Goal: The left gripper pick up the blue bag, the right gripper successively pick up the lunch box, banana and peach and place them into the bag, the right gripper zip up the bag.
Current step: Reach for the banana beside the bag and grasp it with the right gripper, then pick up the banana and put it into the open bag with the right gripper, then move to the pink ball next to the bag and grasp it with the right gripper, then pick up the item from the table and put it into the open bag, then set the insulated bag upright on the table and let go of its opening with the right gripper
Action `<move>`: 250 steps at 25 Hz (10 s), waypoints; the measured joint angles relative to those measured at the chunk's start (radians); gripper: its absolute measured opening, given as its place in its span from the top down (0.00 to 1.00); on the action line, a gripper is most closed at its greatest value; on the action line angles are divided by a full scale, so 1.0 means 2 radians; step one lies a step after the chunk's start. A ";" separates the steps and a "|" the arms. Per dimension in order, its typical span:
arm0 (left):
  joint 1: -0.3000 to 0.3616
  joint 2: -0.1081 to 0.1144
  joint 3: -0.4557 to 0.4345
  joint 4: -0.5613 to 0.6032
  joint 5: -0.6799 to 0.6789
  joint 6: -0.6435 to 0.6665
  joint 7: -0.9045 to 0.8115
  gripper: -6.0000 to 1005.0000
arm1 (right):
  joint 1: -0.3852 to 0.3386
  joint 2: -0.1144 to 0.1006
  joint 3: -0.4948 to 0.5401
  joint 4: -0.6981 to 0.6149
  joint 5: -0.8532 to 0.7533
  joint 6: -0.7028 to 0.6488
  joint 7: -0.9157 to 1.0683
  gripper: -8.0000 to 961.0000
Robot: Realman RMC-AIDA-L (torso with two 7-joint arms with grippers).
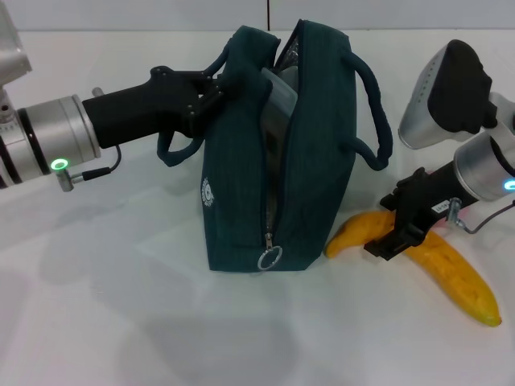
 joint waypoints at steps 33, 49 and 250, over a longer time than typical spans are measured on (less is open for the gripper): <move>0.002 0.000 0.000 0.003 -0.003 -0.001 -0.003 0.95 | -0.097 -0.004 0.230 -0.025 0.124 -0.036 -0.109 0.51; 0.002 0.000 0.000 0.004 -0.015 0.030 0.003 0.95 | -0.119 -0.002 0.295 0.098 0.442 0.063 -0.270 0.51; 0.138 -0.005 -0.001 0.199 -0.092 0.037 0.350 0.95 | -0.126 -0.012 0.133 0.371 0.716 -0.113 -0.696 0.93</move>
